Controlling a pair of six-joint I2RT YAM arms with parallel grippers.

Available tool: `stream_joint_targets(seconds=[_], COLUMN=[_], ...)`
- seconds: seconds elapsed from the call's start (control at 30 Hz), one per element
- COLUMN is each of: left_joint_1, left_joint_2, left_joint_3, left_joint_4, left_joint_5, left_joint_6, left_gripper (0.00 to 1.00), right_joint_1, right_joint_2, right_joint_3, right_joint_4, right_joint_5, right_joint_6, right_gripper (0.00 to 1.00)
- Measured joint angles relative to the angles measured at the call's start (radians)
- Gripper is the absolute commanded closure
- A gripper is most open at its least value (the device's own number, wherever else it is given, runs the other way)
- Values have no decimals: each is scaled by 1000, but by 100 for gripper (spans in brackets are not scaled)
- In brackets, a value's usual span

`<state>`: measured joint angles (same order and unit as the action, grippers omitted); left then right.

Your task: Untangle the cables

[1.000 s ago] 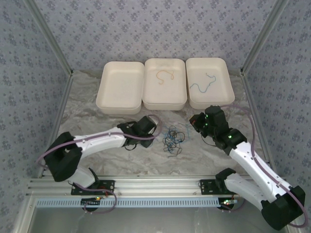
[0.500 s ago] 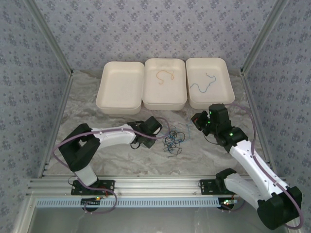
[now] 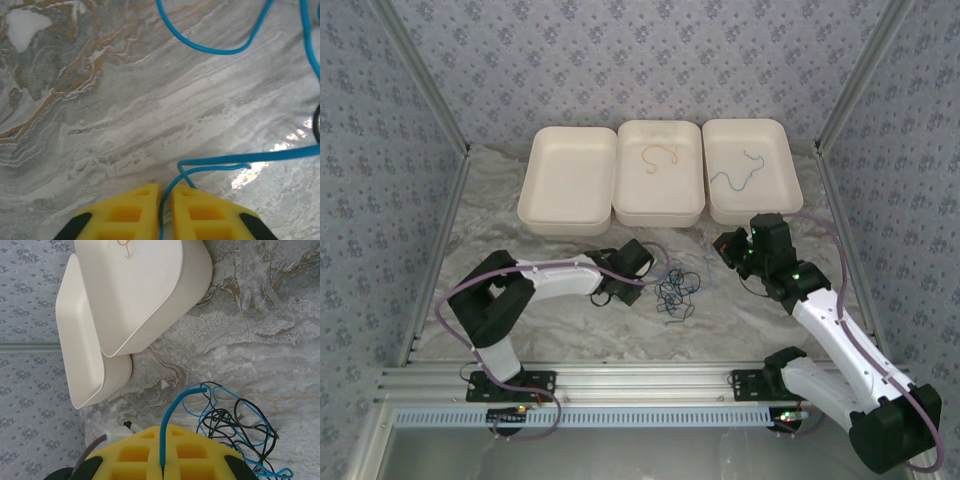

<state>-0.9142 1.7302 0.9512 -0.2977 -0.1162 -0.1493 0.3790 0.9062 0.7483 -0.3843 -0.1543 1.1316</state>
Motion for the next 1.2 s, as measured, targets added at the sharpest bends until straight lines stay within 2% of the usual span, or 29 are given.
stream_joint_targets(seconds=[0.07, 0.17, 0.27, 0.43, 0.53, 0.67, 0.87, 1.03, 1.2], left_joint_1=[0, 2, 42, 242, 368, 482, 727, 764, 764], left_joint_2=[-9, -29, -84, -332, -482, -624, -962, -1219, -1355], left_joint_3=[-12, -39, -97, -254, -329, -396, -548, -657, -715], left_joint_4=[14, 40, 62, 93, 138, 158, 140, 99, 90], left_joint_5=[3, -12, -30, 10, 84, 180, 233, 228, 190], left_joint_6=[-10, -32, -84, -224, -315, -431, -710, -978, -1181], left_gripper=[100, 100, 100, 100, 100, 100, 100, 100, 100], right_joint_1=[0, -2, -5, -15, -32, -63, -140, -225, -299], right_joint_2=[0, 0, 0, -6, -19, -32, -35, -36, -48], right_joint_3=[0, 0, 5, 89, 160, 224, 286, 357, 377], right_joint_4=[0, 0, -3, -47, -63, -74, -127, -138, -132], right_joint_5=[0, 0, 8, 55, 84, 108, 126, 129, 113], right_joint_6=[0, -1, -16, -63, -91, -117, -148, -164, -164], right_gripper=[100, 100, 100, 100, 100, 100, 100, 100, 100])
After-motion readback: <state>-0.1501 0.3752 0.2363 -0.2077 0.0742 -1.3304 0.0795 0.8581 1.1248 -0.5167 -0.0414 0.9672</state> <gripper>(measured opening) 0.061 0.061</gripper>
